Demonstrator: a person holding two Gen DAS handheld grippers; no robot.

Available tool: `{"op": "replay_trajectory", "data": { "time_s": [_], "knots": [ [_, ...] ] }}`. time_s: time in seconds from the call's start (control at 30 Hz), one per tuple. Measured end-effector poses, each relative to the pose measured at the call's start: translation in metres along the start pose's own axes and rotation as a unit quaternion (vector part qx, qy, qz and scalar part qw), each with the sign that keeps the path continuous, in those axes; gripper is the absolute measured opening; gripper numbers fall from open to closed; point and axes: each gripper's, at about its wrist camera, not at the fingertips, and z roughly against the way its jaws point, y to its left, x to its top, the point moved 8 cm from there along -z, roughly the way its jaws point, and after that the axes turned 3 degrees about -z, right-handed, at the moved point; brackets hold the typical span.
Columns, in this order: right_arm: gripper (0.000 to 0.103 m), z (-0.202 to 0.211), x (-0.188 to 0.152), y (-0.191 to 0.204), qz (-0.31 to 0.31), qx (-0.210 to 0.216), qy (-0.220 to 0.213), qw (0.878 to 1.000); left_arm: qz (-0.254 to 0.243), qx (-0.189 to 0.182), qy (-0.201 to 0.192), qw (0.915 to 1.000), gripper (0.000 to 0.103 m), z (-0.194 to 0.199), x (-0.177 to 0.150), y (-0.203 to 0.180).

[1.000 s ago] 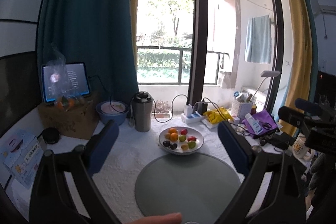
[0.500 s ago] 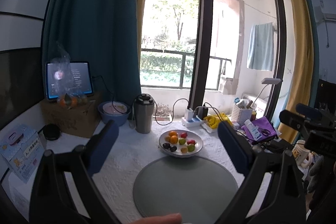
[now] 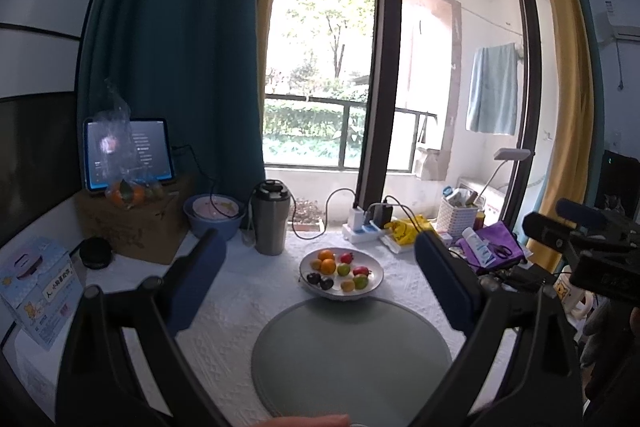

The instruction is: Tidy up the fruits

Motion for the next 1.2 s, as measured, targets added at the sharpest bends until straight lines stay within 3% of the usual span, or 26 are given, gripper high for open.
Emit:
{"op": "replay_trajectory", "data": {
  "time_s": [1.2],
  "knots": [
    [0.086,-0.0063,-0.0036,-0.0020,-0.003,0.003,0.009,1.000,-0.006,-0.004,0.000,1.0000,0.096,0.0008,0.0021,-0.0030]
  ]
}}
